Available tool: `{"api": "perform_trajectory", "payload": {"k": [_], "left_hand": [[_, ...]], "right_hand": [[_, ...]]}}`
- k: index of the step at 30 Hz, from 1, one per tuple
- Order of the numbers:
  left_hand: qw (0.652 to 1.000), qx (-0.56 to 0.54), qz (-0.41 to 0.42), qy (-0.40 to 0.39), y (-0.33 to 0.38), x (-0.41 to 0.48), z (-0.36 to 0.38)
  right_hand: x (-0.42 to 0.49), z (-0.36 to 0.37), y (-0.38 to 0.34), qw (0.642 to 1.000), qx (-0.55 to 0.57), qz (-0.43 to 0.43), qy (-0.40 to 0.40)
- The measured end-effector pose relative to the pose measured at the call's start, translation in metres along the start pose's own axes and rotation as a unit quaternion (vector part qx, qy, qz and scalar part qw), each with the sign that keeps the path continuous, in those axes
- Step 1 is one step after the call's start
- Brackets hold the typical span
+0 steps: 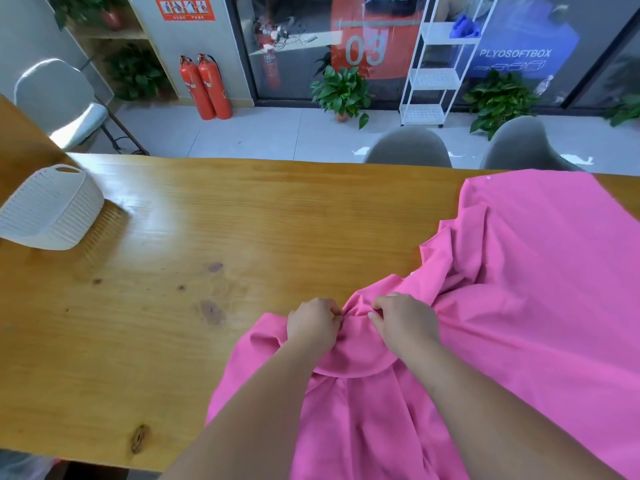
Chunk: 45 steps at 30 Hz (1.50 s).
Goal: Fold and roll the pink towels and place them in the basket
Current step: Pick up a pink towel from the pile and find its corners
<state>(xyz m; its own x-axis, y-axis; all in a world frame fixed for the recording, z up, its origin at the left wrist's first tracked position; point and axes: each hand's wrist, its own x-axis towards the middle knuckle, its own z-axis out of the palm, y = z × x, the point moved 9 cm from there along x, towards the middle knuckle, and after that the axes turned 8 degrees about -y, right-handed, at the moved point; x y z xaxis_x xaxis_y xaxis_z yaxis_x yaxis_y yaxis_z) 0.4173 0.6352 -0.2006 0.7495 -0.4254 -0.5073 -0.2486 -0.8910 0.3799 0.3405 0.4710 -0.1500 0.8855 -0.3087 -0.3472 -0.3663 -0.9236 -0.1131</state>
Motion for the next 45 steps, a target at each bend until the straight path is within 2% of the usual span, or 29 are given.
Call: {"api": "perform_trajectory", "payload": {"k": [2,4,6,8,10,12,13,15,16,18,22,26,32,36,42,45], "left_hand": [[0.999,-0.021,-0.016,0.019,-0.003,0.002,-0.013],[0.99,-0.08,-0.012,0.117,-0.004,0.0,-0.05],[0.954,-0.137,0.036,0.265,0.004,-0.013,-0.102],[0.902,-0.133,0.095,0.401,0.02,-0.038,-0.153],[0.873,-0.085,0.144,0.458,0.037,-0.056,-0.18],[0.894,0.017,0.18,0.41,0.047,-0.054,-0.168],[0.922,0.072,0.177,0.338,0.042,-0.043,-0.144],[0.972,0.151,0.115,0.138,0.008,-0.023,-0.075],[0.981,0.166,0.079,0.052,-0.013,-0.022,-0.043],[0.985,0.162,0.042,-0.032,-0.044,-0.028,-0.002],[0.985,0.169,0.037,-0.02,-0.053,-0.041,0.003],[0.977,0.206,0.045,0.025,-0.053,-0.047,-0.016],[0.97,0.242,-0.01,0.027,-0.102,-0.037,-0.044],[0.965,0.251,-0.024,0.066,-0.143,-0.021,-0.078],[0.977,0.211,0.026,0.03,-0.2,0.009,-0.104],[0.979,0.193,0.044,0.043,-0.227,0.029,-0.126]], "right_hand": [[0.003,-0.008,0.003,1.0,0.019,-0.005,0.009],[0.006,-0.029,0.003,0.997,0.054,-0.015,0.053],[0.006,-0.065,-0.004,0.983,0.108,-0.031,0.145],[-0.002,-0.103,-0.014,0.952,0.154,-0.055,0.259],[-0.006,-0.122,-0.019,0.934,0.169,-0.058,0.309],[0.003,-0.11,-0.02,0.957,0.149,-0.039,0.248],[0.01,-0.092,-0.018,0.974,0.128,-0.02,0.184],[0.012,-0.055,-0.01,0.992,0.092,0.0,0.082],[0.01,-0.042,-0.008,0.994,0.087,-0.005,0.058],[0.007,-0.025,-0.01,0.996,0.073,-0.037,0.042],[0.001,-0.014,-0.026,0.995,-0.009,-0.088,0.045],[-0.005,-0.023,-0.048,0.992,-0.002,-0.105,0.071],[0.01,-0.008,-0.092,0.988,0.023,-0.145,-0.046],[0.031,0.003,-0.123,0.987,-0.002,-0.132,-0.092],[0.073,0.017,-0.182,0.991,0.007,-0.066,-0.115],[0.102,0.027,-0.209,0.988,0.009,-0.04,-0.149]]}}
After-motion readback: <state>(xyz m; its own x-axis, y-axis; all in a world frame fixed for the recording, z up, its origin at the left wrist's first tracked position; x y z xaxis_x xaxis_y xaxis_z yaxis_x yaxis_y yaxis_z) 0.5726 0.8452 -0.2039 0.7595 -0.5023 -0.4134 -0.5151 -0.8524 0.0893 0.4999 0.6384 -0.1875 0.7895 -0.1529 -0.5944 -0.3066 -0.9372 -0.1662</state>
